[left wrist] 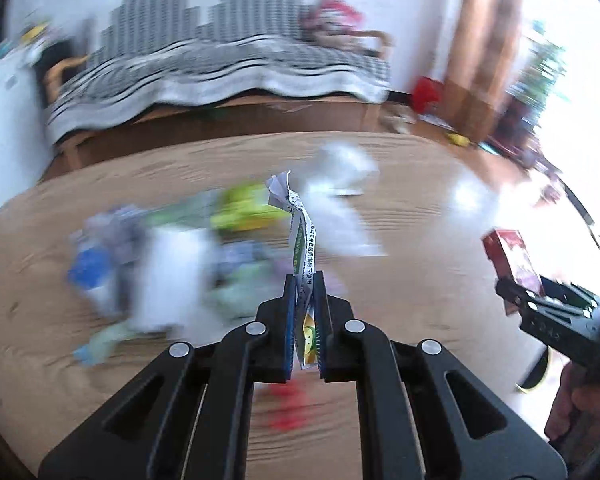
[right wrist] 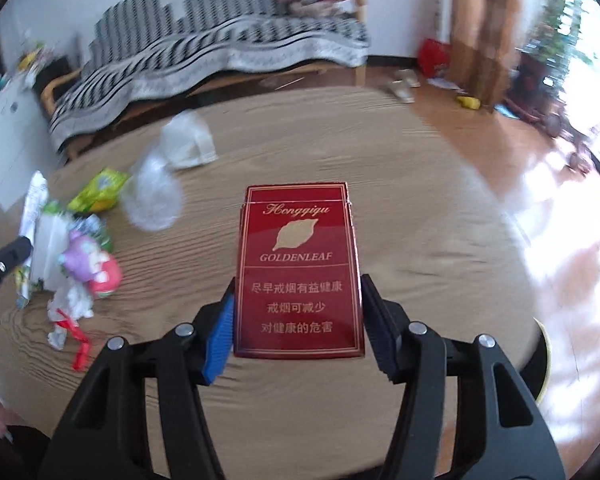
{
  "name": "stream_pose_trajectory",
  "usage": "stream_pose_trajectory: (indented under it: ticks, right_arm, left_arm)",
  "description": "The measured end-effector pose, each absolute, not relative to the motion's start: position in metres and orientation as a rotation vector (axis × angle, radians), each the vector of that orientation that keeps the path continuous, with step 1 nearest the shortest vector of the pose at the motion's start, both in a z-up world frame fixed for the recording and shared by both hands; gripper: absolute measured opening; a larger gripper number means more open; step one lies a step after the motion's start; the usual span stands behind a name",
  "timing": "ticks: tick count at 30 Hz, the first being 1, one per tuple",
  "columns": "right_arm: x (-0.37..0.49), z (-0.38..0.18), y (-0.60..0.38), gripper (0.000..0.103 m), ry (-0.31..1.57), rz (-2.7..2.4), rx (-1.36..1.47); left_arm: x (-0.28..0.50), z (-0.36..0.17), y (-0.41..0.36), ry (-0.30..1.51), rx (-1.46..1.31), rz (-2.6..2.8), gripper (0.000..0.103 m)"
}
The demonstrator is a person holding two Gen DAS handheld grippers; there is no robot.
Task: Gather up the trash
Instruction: 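Carry both items over the black bin and open both tools to drop them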
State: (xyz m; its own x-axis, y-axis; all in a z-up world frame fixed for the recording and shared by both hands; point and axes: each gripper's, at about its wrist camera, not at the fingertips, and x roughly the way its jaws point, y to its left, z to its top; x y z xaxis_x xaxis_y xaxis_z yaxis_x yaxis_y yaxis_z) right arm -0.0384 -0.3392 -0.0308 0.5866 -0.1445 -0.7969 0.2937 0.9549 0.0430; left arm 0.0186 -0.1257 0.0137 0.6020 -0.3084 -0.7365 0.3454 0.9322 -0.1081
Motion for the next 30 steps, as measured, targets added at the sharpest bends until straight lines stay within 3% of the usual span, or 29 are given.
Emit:
stream_pose_trajectory:
  ticks: [8, 16, 21, 30]
  right_arm:
    - [-0.139, -0.007, -0.474, 0.057, 0.836, -0.511, 0.295]
    - [-0.24, -0.041, -0.596, 0.057, 0.84, -0.733, 0.52]
    - [-0.276, -0.074, -0.637, 0.057, 0.88, -0.791, 0.594]
    - [-0.266, -0.116, -0.67, 0.057, 0.94, -0.78, 0.698]
  left_arm:
    - [-0.046, 0.013, -0.303, 0.83, 0.157, -0.748, 0.008]
    - [-0.124, -0.024, -0.471, 0.892, 0.252, -1.077, 0.008]
    - [-0.148, -0.063, -0.528, 0.932, 0.313, -1.177, 0.008]
    - [-0.151, -0.115, -0.577, 1.001, 0.379, -1.201, 0.008]
